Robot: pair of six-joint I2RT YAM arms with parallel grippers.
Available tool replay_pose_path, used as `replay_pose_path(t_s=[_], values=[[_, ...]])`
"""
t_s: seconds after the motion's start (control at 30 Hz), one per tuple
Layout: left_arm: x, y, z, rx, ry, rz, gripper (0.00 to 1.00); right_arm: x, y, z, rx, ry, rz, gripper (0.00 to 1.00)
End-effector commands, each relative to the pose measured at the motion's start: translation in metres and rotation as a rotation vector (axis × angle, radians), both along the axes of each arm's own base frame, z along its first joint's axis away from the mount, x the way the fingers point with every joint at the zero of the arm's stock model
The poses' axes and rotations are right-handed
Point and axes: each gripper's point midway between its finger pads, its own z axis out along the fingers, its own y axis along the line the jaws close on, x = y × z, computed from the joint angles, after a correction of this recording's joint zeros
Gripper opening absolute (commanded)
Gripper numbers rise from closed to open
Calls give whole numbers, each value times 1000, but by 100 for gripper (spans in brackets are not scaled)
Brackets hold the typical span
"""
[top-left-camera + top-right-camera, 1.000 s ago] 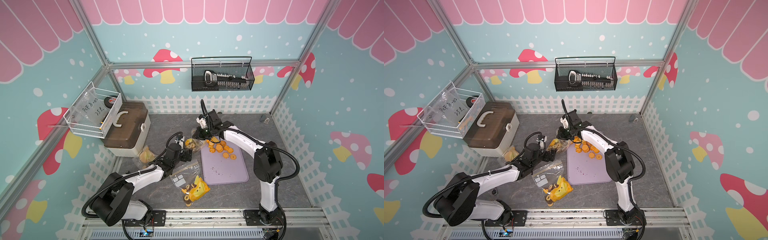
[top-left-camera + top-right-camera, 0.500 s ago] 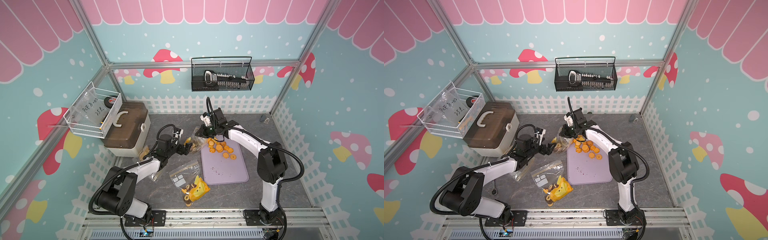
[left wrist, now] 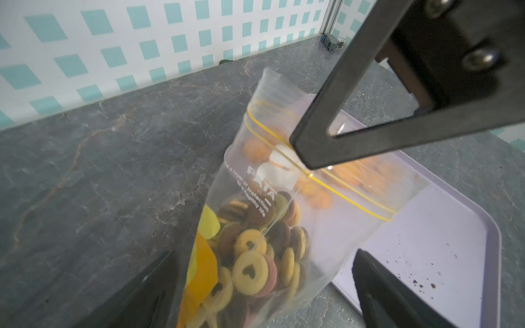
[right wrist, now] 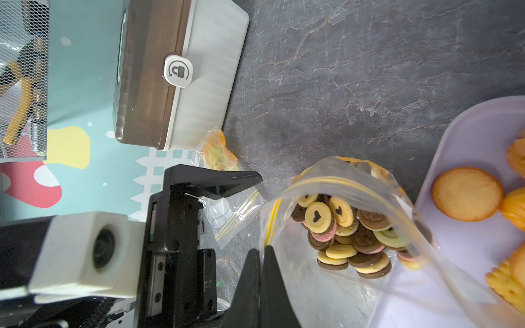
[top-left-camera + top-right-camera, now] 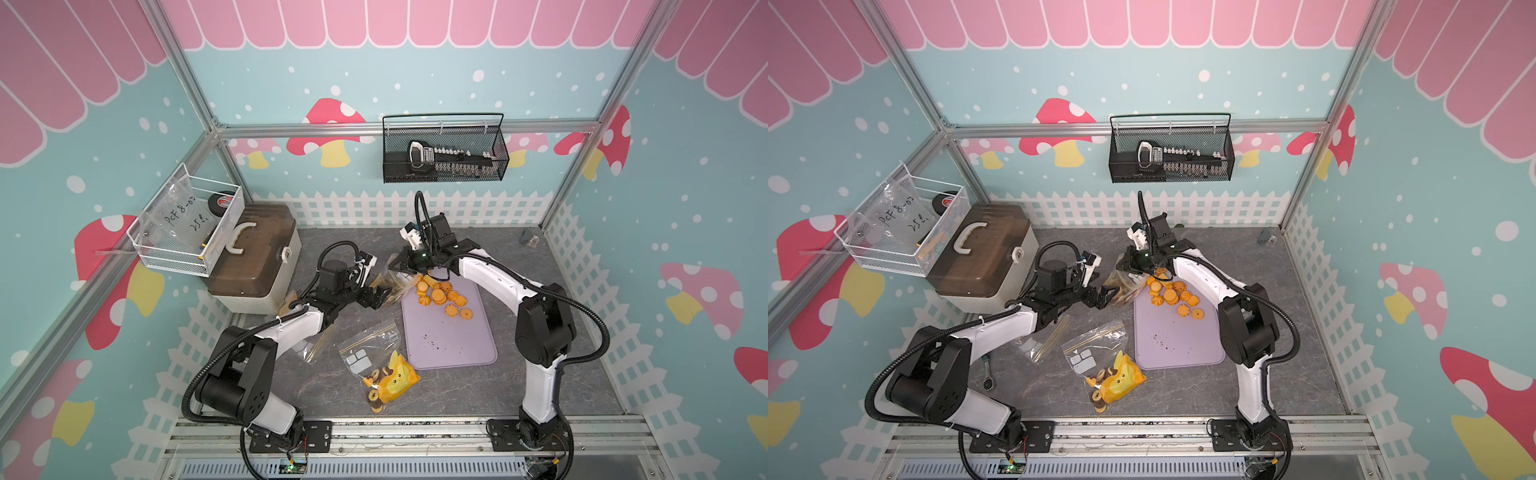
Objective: Pour cookies out of the ziploc bag
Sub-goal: 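Pour the cookies out of the ziploc bag onto the tray.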
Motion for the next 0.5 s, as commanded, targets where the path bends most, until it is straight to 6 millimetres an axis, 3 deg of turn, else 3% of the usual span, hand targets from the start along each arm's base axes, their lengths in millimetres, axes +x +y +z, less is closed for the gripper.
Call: replay_pose_path(t_s=[0.0,0.27,0.47], values=[[-3,5,-9,156,17,-71,99,1,-6,43,68,-61,4,1],[-4,18,-25,290,35,-185,99,3,-8,42,76,-52,8,1],[-6,23,-29,276,70,-267,99,3,-8,41,80,-48,13,1]])
